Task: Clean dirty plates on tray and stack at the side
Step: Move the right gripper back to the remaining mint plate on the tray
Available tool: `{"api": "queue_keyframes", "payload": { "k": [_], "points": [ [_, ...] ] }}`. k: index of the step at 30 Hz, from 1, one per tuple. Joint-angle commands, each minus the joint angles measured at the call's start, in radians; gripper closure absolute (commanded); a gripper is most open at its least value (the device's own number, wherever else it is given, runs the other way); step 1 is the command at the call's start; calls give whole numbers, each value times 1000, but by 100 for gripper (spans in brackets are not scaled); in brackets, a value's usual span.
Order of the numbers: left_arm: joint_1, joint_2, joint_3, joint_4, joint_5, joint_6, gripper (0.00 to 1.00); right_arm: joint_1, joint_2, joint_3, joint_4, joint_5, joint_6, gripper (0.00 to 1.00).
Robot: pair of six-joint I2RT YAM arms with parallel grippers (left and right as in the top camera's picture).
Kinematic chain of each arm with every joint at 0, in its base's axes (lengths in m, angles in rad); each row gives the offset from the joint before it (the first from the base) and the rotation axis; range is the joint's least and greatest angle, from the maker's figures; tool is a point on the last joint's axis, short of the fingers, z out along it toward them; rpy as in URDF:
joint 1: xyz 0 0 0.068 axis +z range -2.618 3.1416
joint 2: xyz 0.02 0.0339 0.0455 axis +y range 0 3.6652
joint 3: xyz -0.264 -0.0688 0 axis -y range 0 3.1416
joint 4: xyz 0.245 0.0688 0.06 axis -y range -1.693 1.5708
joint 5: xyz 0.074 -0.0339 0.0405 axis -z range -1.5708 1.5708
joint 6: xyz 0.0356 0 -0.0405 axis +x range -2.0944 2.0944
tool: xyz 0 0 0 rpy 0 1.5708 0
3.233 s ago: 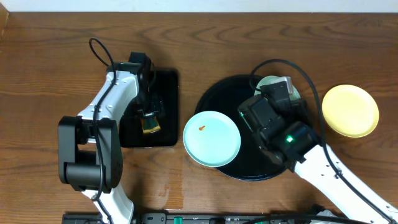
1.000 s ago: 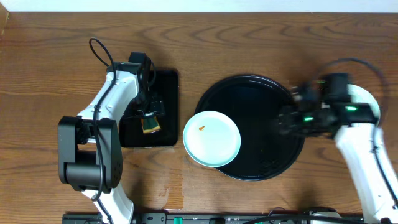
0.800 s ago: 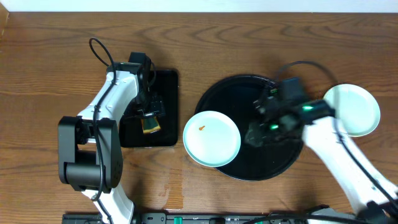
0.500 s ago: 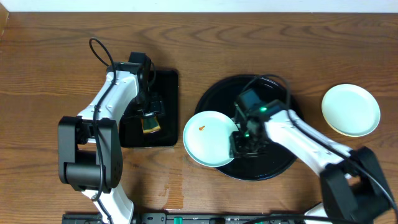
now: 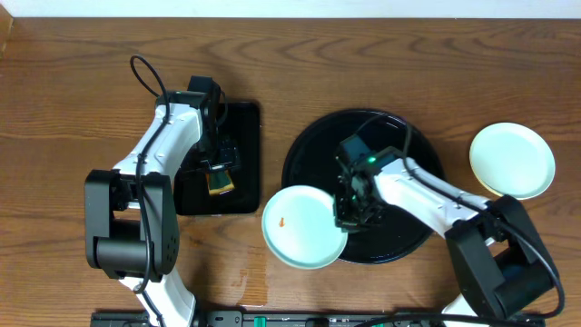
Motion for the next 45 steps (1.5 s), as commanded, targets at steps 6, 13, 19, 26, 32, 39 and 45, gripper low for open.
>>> {"api": "queue_keyframes", "payload": {
  "k": [6,13,19,26,32,39,45],
  "points": [
    [4,-3,7,-6,-16,-1,17,-173,-95,31,19,351,-140,99],
    [4,-3,7,-6,-16,-1,17,-212,-137,31,211,537,-572,99],
    [4,-3,7,-5,-16,-1,17,-212,-137,31,228,540,-587,96],
    [4,-3,7,-5,-16,-1,17,-219,-136,30,179,475,-505,51],
    [4,-3,7,-5,-16,-1,17,-267,-117,27,207,418,-457,59],
    [4,-3,7,-6,-16,-1,17,-338,-28,28,201,282,-433,70],
    [4,-3,7,-6,-16,-1,17,-356,-16,27,116,229,-295,81]
  ]
}}
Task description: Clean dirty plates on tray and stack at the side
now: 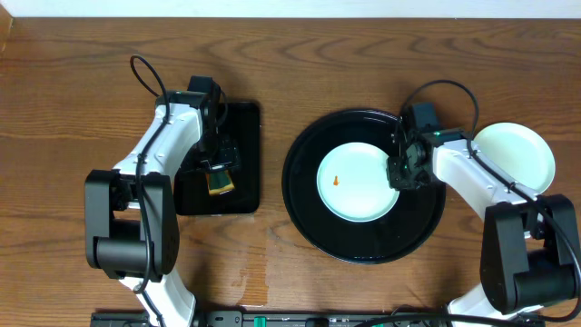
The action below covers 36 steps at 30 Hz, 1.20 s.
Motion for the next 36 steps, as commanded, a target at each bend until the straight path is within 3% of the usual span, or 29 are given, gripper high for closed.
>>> {"api": "queue_keyframes", "payload": {
  "k": [1,9,21,26,29,33,36],
  "points": [
    [4,-3,7,-5,-16,-1,17,-11,0,10,-25,-69,118,84],
    [4,-3,7,-5,-16,-1,17,-11,0,10,-2,-33,171,97],
    [4,-3,7,-3,-16,-2,17,-11,33,-32,59,-10,171,99],
    [4,-3,7,92,-14,-2,17,-11,33,-32,58,0,170,99],
    [4,-3,7,66,91,-1,17,-11,33,-32,54,0,170,99],
    [2,-2,-8,45,101,-9,17,-11,33,-32,55,0,170,99],
    [2,-1,-39,88,100,-9,43,-11,33,-32,55,0,170,99]
  ]
}}
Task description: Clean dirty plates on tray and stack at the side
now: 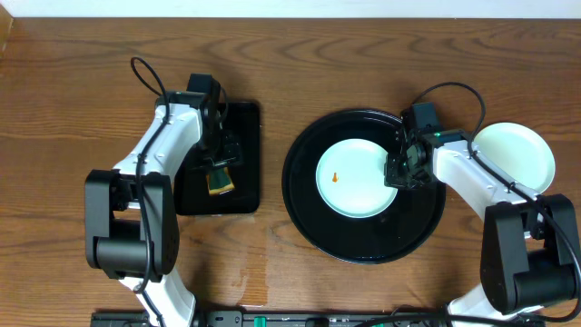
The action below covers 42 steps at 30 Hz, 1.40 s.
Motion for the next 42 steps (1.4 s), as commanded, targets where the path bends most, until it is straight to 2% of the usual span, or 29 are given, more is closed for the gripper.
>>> {"api": "queue_keyframes", "payload": {
  "k": [1,10,11,14,19,23,26,31,39,42],
  "points": [
    [2,-1,-49,44,16,-10,48,-10,33,-22,4,42,17,99],
    [2,0,-209,217,12,-10,80,-10,33,-22,4,42,17,99],
    [2,0,-228,233,15,-10,92,-10,33,-22,5,42,17,99],
    [2,-3,-223,219,37,-9,92,-10,33,-21,5,42,17,99],
    [2,-31,-150,136,153,11,92,-10,33,-21,5,42,17,99],
    [2,-91,-124,102,161,13,91,-10,33,-21,5,42,17,99],
    [2,-138,-124,95,124,13,64,-10,33,-21,5,42,17,99],
    [2,-145,-129,70,-42,11,56,-10,33,-21,5,42,17,99],
    [2,-72,-223,129,-40,-55,54,-10,33,-21,5,42,18,99],
    [2,-45,-262,169,-16,-55,60,-10,33,-21,4,42,17,99]
  ]
}}
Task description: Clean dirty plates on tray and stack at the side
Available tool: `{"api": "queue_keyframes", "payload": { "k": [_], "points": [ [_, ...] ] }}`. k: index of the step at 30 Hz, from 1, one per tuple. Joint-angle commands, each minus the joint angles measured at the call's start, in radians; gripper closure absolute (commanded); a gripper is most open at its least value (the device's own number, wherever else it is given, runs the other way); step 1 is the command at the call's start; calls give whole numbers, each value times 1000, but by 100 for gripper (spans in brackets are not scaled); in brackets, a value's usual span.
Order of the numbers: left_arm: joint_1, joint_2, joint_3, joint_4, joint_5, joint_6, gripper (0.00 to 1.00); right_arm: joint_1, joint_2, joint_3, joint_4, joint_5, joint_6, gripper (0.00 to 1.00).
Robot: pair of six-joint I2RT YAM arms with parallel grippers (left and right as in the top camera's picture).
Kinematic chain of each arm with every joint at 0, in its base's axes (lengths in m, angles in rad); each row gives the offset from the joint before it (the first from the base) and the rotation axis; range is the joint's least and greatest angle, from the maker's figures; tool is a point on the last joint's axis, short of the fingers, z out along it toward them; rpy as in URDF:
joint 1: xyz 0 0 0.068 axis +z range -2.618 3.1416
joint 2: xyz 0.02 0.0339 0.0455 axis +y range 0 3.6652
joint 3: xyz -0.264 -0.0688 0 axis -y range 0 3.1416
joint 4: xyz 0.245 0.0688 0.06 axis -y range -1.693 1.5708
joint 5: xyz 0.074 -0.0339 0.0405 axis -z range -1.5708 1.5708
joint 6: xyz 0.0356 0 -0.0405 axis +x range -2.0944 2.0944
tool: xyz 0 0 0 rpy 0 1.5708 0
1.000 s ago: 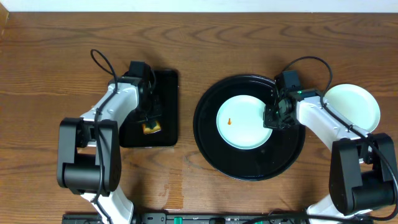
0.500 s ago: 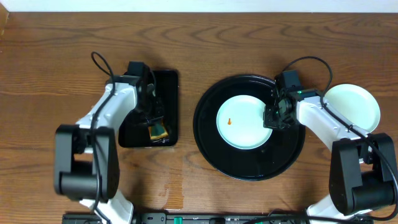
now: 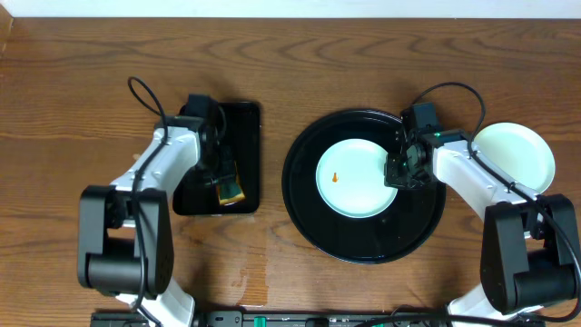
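A pale plate (image 3: 356, 179) with a small orange stain (image 3: 336, 178) lies in the middle of the round black tray (image 3: 363, 243). My right gripper (image 3: 397, 173) sits at the plate's right rim, shut on it. A second pale plate (image 3: 513, 160), with no stain showing, rests on the table to the right of the tray. My left gripper (image 3: 221, 178) hangs over the black rectangular dish (image 3: 245, 123), shut on a yellow-green sponge (image 3: 227, 192) that is tilted.
The wooden table (image 3: 73, 109) runs bare to the far left and along the back. The left arm's cable (image 3: 145, 91) loops above the rectangular dish. A dark bar (image 3: 272, 320) lies along the front edge.
My left arm has shifted: its elbow sits lower and further left, and the sponge is slightly lower, further right and more tilted. The right gripper and the stained plate have not moved.
At first my right gripper held the stained plate half over the round tray's left edge. Later the plate lay in the tray's middle with the gripper at its right rim, and it stays there. The left gripper kept the sponge over the rectangular dish, shifting only now.
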Motion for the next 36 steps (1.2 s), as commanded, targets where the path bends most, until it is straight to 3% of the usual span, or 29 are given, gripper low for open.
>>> {"api": "queue_keyframes", "payload": {
  "k": [1,3,13,14,16,18,23,30,36],
  "points": [
    [-2,50,-48,13,7,-19,69,-10,33,-21,4,42,18,99],
    [-2,55,-47,18,14,-19,91,-10,33,-21,5,41,18,99],
    [-2,-12,90,-73,13,39,92,-10,33,-21,5,41,17,99],
    [-2,-24,104,-79,13,55,92,-10,33,-21,5,42,17,99],
    [-2,-44,114,-81,10,60,63,-10,33,-21,5,42,17,99],
    [-2,-55,114,-81,5,61,54,-10,33,-21,4,41,17,99],
    [-2,-47,100,-84,5,60,48,-10,33,-21,4,42,17,99],
    [-2,-30,52,-71,-80,59,48,-10,33,-21,5,41,17,99],
    [-22,-10,-28,5,-64,59,59,-11,33,-21,4,40,18,99]
  ]
}}
